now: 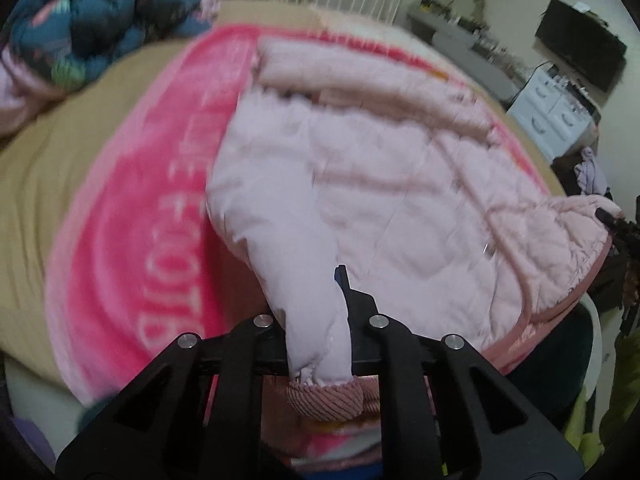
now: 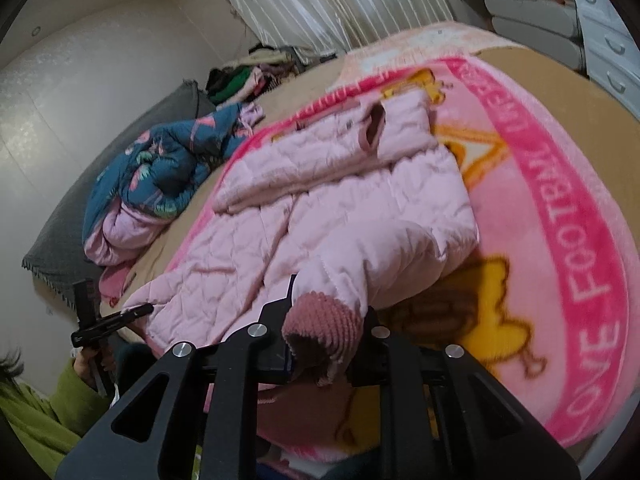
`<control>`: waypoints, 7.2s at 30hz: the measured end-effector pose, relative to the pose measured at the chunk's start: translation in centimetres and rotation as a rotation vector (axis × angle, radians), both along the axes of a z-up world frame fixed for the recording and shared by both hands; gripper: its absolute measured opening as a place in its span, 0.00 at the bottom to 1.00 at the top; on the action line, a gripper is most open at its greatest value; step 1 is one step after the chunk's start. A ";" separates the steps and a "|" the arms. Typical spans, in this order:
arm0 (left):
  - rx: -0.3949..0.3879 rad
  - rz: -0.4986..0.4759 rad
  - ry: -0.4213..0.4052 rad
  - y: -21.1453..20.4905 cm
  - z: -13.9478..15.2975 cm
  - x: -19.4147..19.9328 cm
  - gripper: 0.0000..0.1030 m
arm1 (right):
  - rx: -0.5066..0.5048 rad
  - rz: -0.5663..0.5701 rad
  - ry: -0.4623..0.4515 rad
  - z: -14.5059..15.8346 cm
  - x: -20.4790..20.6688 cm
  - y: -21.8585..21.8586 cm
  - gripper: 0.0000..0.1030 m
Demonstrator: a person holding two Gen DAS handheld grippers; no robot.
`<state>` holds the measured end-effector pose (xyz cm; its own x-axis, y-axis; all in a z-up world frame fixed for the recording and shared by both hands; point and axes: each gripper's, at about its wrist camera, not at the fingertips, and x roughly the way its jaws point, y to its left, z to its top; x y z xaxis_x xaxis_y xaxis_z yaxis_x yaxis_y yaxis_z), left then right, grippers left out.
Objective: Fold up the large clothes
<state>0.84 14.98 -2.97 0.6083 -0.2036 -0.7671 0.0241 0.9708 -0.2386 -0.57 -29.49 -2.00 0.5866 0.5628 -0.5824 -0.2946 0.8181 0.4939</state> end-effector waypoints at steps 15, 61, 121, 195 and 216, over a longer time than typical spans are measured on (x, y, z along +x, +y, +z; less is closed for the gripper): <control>-0.032 0.058 -0.267 0.5 10.2 5.2 0.06 | 0.060 -0.069 -0.186 6.9 3.6 -1.4 0.14; 0.074 0.183 -0.304 1.4 12.8 19.4 0.07 | 0.119 -0.208 -0.177 8.4 18.9 -1.9 0.14; 0.048 0.208 -0.198 0.9 6.9 28.2 0.73 | -0.246 -0.223 -0.124 -3.6 24.1 2.9 0.85; 0.212 0.179 -0.324 1.2 6.2 24.9 0.12 | -0.378 -0.241 -0.347 1.9 25.6 3.1 0.16; 0.216 0.278 -0.199 3.1 2.9 35.0 0.12 | -0.417 -0.346 -0.235 -0.9 35.9 3.2 0.16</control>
